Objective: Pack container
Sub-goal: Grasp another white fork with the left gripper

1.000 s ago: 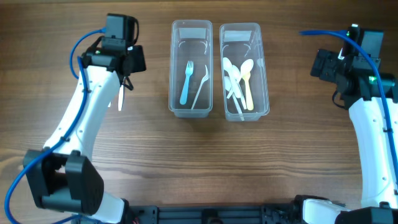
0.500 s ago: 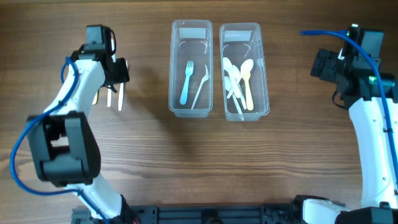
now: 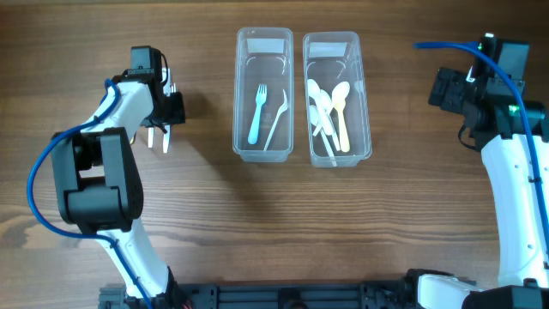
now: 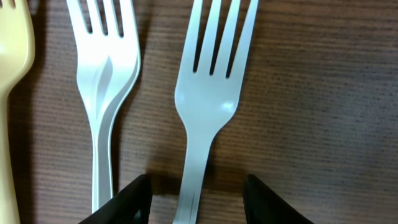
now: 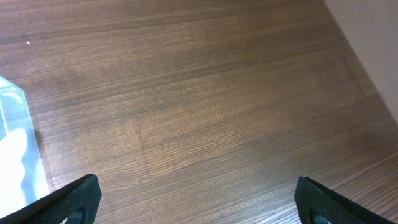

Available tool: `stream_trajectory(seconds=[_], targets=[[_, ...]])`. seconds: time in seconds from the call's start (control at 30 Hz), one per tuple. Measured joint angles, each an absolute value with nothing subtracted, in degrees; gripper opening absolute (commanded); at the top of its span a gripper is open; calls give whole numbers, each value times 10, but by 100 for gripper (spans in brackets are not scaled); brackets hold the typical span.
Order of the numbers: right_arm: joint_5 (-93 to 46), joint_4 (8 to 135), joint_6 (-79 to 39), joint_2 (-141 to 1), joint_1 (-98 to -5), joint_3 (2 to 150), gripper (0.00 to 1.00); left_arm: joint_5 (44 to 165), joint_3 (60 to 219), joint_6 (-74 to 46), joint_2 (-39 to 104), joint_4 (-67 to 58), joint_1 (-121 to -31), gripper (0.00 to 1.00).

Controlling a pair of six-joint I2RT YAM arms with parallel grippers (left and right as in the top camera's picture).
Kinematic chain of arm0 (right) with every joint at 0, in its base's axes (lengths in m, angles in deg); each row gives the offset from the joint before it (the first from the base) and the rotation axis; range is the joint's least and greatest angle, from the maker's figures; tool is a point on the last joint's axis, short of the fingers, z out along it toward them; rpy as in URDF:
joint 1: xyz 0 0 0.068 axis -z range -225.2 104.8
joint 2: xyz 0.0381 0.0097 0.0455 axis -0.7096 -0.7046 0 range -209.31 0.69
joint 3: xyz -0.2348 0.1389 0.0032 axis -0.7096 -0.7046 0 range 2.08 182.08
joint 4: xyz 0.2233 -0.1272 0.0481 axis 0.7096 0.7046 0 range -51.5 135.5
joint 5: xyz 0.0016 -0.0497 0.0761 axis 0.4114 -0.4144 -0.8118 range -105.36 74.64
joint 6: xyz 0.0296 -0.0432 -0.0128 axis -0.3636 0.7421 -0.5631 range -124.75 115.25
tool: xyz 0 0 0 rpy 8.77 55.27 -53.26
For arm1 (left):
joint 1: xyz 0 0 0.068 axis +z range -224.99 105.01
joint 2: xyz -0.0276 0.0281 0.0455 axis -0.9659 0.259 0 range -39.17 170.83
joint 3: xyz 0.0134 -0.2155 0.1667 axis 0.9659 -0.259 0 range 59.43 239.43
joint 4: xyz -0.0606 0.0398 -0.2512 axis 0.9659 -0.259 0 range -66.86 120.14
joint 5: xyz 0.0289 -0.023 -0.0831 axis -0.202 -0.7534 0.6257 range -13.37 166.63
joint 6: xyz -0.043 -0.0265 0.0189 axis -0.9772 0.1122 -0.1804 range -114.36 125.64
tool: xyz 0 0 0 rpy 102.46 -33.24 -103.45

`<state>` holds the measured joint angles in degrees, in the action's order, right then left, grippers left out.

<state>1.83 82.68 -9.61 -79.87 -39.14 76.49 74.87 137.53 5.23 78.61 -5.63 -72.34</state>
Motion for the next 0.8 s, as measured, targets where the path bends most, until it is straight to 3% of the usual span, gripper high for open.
stream_trajectory(seconds=[0.17,0.23,0.3,0.8], targets=[[18,827,-96,-799,-391,765,99,749,1375,56,787,-47,-723,44],[18,827,-96,-799,-391,765,100,749,1375,56,787,-47,-723,20],[18,827,-96,-799,-391,765,100,750,1375,57,787,-48,-723,5],[18,827,-96,-799,-391,765,100,755,1375,40,784,-60,-723,4]])
